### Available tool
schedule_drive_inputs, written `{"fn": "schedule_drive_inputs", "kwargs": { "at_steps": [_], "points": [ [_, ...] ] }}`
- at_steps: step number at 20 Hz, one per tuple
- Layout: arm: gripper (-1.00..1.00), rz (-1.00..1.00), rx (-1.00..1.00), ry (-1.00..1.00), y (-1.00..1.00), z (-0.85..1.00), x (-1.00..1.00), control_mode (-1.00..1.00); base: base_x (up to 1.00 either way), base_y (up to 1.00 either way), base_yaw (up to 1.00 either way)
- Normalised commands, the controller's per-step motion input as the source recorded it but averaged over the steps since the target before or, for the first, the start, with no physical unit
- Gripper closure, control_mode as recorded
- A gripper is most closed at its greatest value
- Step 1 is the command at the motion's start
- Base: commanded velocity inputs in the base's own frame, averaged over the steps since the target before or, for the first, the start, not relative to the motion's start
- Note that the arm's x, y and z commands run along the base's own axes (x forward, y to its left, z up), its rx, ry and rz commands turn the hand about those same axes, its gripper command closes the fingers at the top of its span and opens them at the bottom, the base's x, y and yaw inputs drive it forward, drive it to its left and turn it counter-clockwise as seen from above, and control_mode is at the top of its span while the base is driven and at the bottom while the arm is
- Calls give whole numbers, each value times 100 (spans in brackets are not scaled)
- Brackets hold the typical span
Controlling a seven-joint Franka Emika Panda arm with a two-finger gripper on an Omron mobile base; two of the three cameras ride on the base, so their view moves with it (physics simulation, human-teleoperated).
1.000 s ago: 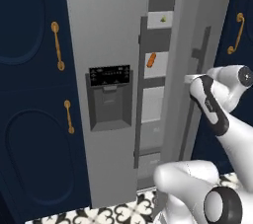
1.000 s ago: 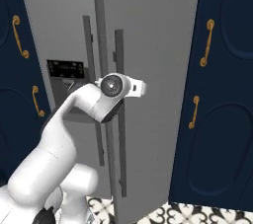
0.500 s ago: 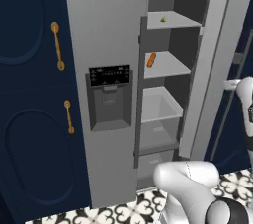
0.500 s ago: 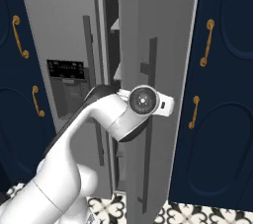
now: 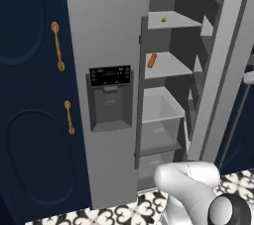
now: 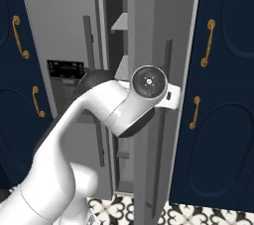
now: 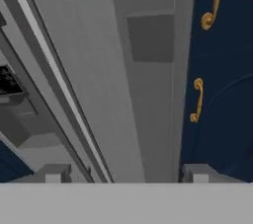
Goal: Grab a lemon wedge from the fridge and one ice cube from the ice bowl, and put them in the glass of lemonade.
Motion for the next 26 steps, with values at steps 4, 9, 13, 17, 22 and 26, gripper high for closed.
{"fn": "schedule_drive_inputs", "kwargs": {
  "at_steps": [4, 9, 13, 17, 22, 26],
  "points": [
    [-100, 8, -23, 0, 86, 16, -13, -100, 0, 0, 0],
    [-100, 7, -41, 4, 100, -1, 1, -100, 0, 0, 0],
    [-100, 1, -51, 25, 96, -5, 32, -100, 0, 0, 0],
    [-100, 0, -53, 28, 50, -17, 54, -100, 0, 0, 0],
    [-100, 0, -35, 23, 4, -20, 66, -100, 0, 0, 0],
    [-100, 1, -19, 13, -3, -17, 82, -100, 0, 0, 0]
  ]
}}
